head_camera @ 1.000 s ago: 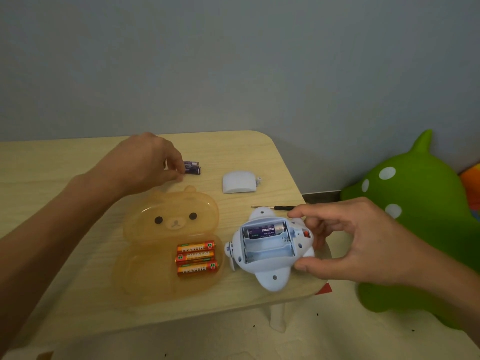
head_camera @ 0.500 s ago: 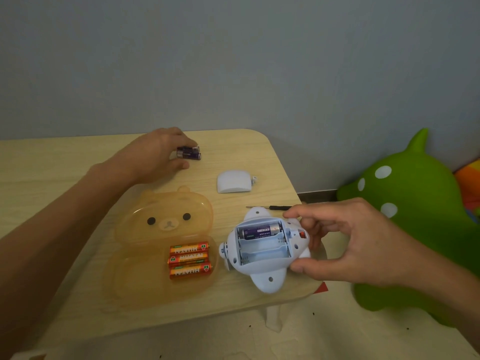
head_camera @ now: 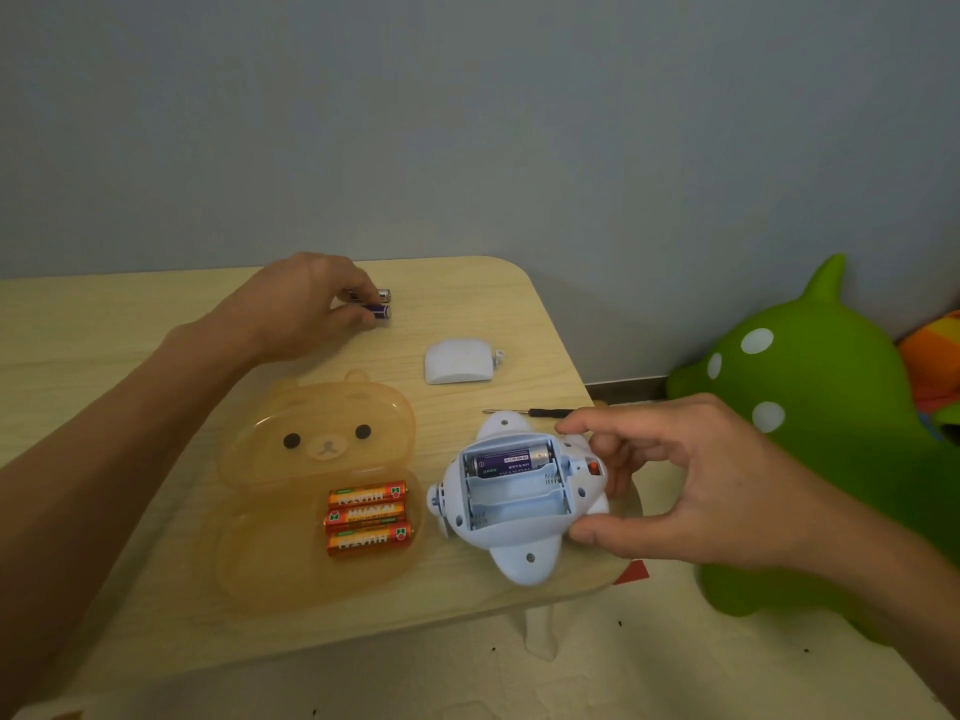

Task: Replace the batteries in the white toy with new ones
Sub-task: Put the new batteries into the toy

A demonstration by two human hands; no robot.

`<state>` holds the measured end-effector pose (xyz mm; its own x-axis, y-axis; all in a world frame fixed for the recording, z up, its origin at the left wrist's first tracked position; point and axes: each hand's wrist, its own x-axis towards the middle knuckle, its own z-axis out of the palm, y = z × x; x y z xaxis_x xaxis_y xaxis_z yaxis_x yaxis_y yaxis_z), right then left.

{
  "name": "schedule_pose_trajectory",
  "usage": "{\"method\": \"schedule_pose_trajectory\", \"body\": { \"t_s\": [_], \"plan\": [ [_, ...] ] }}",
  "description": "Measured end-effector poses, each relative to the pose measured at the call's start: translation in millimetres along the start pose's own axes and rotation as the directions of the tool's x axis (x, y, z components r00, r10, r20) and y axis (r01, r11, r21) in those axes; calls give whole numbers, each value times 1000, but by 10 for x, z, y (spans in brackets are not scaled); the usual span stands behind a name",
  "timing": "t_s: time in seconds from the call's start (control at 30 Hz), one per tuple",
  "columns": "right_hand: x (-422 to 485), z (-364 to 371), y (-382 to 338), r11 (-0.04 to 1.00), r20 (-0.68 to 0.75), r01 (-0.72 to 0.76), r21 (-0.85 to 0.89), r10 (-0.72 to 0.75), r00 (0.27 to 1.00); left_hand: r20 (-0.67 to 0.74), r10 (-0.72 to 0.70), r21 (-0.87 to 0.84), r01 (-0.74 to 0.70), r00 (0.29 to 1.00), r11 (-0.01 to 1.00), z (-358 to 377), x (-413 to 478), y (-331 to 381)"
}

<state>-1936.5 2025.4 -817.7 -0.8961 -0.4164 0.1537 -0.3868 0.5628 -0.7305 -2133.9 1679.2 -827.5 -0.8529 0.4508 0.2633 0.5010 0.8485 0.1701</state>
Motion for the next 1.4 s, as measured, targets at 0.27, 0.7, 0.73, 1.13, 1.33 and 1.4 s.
{"method": "schedule_pose_trajectory", "body": {
  "t_s": [0.27, 0.7, 0.73, 1.13, 1.33, 1.4],
  "plan": [
    [-4, 13, -36, 999, 7, 14, -50, -14, 1000, 81, 345, -327, -302, 935, 896, -563, -827, 1353],
    [-6, 3, -100, 997, 24, 4, -76, -2, 1000, 10, 292, -275, -278, 956, 920, -253, -1030, 1626],
    [-11, 3, -98, 998, 21, -4, -69, 6, 1000, 14, 283, -283, -267, 959, 921, -264, -1034, 1611],
    [8, 13, -73, 999, 9, -5, -43, 5, 1000, 441, 72, -423, 137, 895, 896, -479, -827, 1419],
    [23, 7, -92, 999, 31, -15, -45, 16, 999, 447, -33, -388, 227, 894, 893, -405, -736, 1513],
    [28, 9, -96, 998, 37, -11, -54, 13, 999, 430, -53, -360, 224, 902, 906, -390, -742, 1536]
  ]
}}
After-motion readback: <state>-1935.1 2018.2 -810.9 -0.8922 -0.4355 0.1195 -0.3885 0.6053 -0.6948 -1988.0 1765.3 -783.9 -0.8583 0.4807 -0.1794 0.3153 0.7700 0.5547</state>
